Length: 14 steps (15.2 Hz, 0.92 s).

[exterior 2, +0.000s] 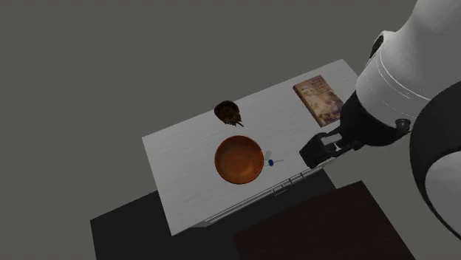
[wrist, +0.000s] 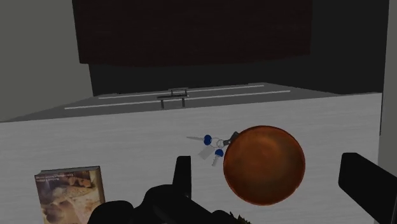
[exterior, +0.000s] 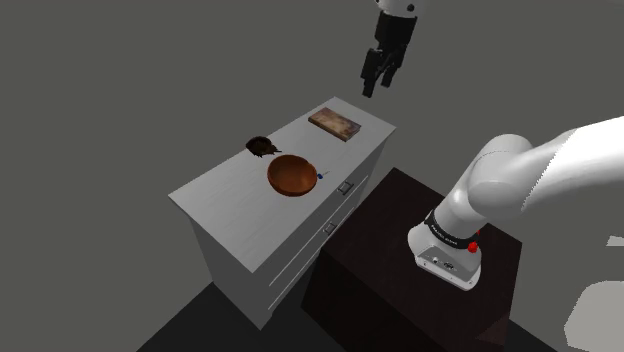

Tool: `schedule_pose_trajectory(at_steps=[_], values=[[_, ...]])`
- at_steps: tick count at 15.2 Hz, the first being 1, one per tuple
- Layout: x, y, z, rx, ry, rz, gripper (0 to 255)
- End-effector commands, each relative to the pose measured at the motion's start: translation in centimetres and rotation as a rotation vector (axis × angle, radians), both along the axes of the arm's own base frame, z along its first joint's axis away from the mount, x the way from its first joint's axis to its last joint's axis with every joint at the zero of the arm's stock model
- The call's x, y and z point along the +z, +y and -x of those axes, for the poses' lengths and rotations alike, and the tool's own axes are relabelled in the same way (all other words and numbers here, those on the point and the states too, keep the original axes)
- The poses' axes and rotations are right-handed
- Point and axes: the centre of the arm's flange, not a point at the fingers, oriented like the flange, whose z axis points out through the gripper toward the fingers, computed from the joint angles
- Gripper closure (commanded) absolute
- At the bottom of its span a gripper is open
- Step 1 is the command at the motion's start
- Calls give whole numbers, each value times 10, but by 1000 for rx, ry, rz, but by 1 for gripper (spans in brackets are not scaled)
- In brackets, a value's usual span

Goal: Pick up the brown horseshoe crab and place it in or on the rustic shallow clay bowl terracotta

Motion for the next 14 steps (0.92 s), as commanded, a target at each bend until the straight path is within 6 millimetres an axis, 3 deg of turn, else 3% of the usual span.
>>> schedule_pose_trajectory(at_steps=[1,14], values=[[-21,5,-18,10,0,10,0],[-148,38,-133,74,10,74,0]])
